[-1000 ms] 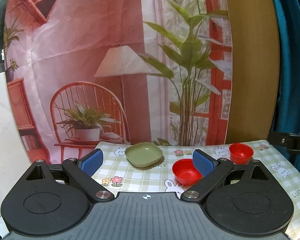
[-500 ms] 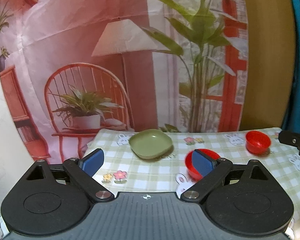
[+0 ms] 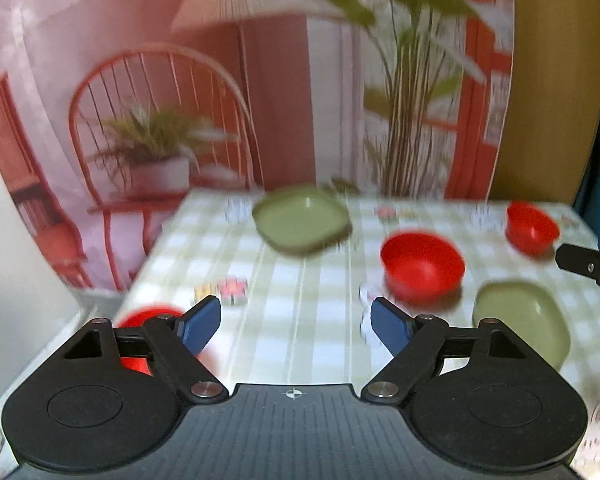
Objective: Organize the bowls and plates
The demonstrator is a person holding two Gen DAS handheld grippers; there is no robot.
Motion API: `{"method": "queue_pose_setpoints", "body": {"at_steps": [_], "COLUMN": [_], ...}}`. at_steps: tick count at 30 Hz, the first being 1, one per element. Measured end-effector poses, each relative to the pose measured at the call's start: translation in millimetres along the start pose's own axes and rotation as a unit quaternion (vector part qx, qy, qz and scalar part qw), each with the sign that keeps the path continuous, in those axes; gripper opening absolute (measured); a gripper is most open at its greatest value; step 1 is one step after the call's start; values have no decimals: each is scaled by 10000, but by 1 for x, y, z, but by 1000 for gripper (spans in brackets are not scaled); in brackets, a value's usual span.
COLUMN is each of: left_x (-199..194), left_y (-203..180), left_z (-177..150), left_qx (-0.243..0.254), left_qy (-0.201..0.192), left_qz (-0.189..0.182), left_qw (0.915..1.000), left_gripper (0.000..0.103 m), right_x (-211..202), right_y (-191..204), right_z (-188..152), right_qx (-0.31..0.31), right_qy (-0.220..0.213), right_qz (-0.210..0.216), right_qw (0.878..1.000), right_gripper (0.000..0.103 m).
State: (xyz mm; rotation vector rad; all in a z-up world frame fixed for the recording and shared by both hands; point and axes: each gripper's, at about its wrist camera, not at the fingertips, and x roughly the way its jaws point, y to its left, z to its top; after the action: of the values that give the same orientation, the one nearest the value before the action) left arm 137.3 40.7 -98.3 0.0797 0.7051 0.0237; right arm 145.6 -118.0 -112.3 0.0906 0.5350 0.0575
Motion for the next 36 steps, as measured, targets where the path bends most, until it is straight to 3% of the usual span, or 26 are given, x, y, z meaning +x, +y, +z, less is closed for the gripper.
{"method": "queue_pose_setpoints", "body": {"at_steps": [4,11,22,28,30,34,36], "left_x": [11,31,45,52,55,59,61], "left_y": [1,-5,-12,-14,-15,-18,-18], "left_z": [-22,-58,-82,-90,-94,-100,-103], "left_qx": [-28,-11,-151,-289,-359,-434,-483], "left_qy": [275,767,1170,1326,1400,1529,1586], "left_qz": [-110,-210,-234,-405,-460,-576,-675], "left_qw": [9996,9968,9927,9899,9884,9856,9838], "left_gripper": [84,83,82,74,64,62,54], "right_x": [11,19,30,37,38,42,44], "right_y": [5,19,34,36,36,36,34], "right_z": [-21,-47,-72,-84,-87,-92,-95], "right_qx": [-87,-311,-404,-379,-338,-256,-207], "right_qy": [277,659,1102,1303,1355,1456,1509], "right_qz": [53,283,633,743,774,788,748], "right_qw": [9996,9969,9911,9880,9872,9859,9855], "right_gripper": [89,79,64,57,52,47,40]}}
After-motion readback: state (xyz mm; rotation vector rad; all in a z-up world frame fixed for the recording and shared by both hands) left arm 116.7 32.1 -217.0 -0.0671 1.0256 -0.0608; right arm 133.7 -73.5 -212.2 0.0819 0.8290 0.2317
